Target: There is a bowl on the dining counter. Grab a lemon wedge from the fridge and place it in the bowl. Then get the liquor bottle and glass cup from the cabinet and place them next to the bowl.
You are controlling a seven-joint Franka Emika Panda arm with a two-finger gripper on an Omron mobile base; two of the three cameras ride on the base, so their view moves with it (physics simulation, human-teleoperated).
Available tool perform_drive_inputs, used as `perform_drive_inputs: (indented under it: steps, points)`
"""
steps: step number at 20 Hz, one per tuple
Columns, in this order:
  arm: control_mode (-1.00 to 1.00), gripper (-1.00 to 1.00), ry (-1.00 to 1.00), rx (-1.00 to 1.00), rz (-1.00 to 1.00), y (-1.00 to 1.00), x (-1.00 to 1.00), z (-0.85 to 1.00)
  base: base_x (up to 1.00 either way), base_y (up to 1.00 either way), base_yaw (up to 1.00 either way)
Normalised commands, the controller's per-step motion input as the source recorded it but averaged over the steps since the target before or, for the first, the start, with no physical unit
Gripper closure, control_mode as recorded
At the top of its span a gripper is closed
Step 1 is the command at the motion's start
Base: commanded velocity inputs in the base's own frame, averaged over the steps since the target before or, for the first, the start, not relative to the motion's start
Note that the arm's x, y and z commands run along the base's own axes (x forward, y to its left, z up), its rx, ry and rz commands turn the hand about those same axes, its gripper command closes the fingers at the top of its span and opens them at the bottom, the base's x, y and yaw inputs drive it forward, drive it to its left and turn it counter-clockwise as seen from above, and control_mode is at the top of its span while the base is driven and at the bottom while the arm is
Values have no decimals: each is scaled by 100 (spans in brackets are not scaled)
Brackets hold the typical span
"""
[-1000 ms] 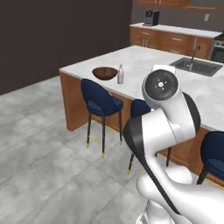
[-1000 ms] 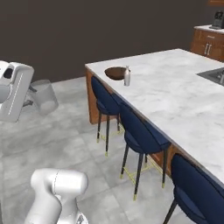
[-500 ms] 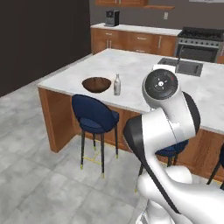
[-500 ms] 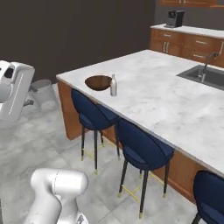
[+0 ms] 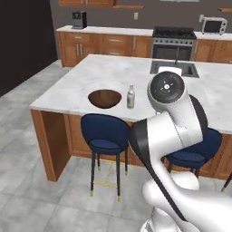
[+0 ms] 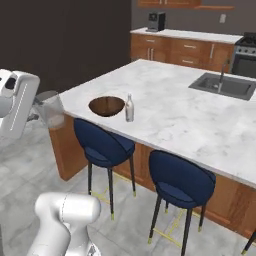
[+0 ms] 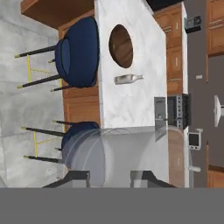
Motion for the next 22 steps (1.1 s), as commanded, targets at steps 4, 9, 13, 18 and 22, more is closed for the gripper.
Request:
perform_drive_inputs:
  steps: [4, 9, 13, 18, 22]
  points:
    - [100, 100, 0, 0, 0, 0, 0, 0, 65, 100, -42]
    - [100, 100, 0, 0, 0, 0, 0, 0, 72, 100, -39]
    - [100, 100, 0, 0, 0, 0, 0, 0, 79, 82, -36]
    - [100, 100, 0, 0, 0, 0, 0, 0, 75, 37, -26]
    - [100, 100, 0, 0, 0, 0, 0, 0, 69, 39, -21]
